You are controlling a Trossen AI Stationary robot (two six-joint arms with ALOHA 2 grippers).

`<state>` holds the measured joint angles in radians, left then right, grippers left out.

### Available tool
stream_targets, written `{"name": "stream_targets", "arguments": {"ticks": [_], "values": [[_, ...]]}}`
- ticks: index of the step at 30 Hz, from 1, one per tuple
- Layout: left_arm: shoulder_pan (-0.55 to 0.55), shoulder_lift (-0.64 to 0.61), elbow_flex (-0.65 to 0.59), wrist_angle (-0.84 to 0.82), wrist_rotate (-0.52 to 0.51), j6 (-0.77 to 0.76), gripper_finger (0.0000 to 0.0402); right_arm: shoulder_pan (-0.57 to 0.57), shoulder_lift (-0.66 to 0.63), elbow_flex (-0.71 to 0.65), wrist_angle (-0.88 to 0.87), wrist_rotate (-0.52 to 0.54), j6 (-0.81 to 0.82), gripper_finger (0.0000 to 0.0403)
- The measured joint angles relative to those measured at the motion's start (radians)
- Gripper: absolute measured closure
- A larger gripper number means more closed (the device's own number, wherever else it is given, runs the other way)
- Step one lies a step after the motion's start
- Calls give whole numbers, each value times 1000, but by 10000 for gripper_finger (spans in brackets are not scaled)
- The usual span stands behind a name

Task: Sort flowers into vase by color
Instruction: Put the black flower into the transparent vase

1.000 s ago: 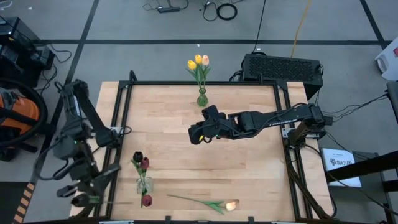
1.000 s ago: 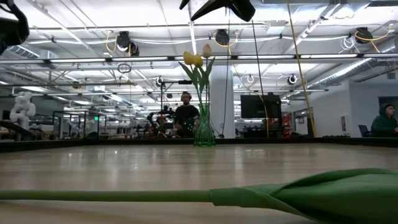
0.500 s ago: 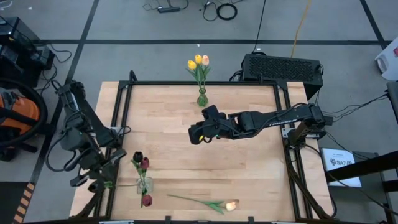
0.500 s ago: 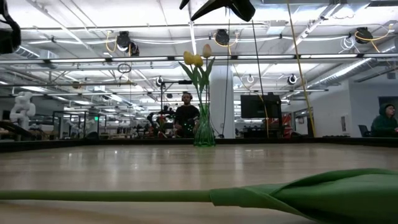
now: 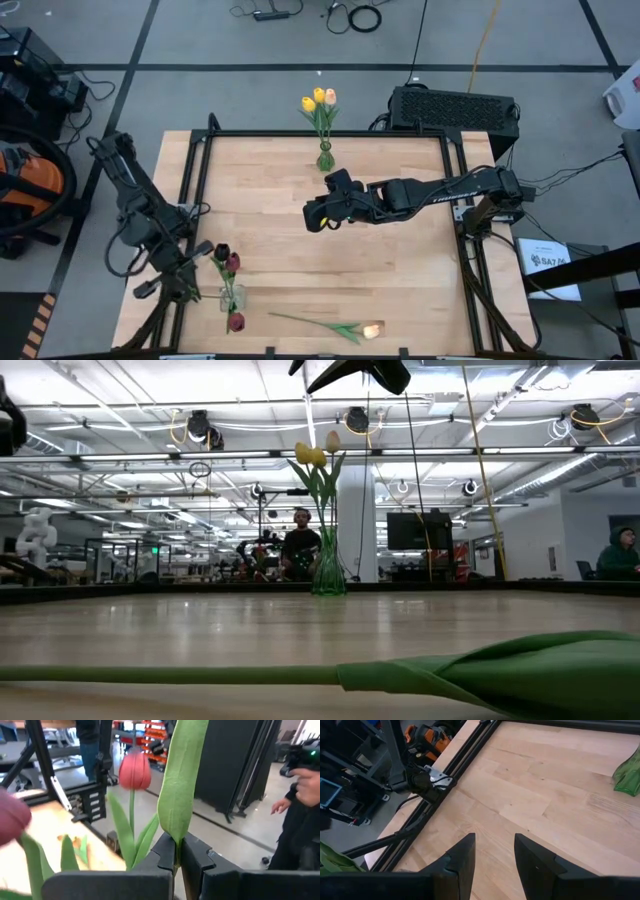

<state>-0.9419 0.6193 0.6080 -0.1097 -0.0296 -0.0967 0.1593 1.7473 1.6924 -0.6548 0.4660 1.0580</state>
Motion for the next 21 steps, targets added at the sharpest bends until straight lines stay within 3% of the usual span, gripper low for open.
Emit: {"name": "stream_targets", "arguments": {"ticks": [5, 11, 21], "values": [[9, 1, -77, 101, -1, 17, 389, 0, 0, 0, 0, 0, 0, 275], [28, 2, -140, 109, -11, 26, 388, 0, 0, 0, 0, 0, 0, 275], [33, 4, -193, 107, -50, 26, 347, 0, 0, 0, 0, 0, 0, 275]]}}
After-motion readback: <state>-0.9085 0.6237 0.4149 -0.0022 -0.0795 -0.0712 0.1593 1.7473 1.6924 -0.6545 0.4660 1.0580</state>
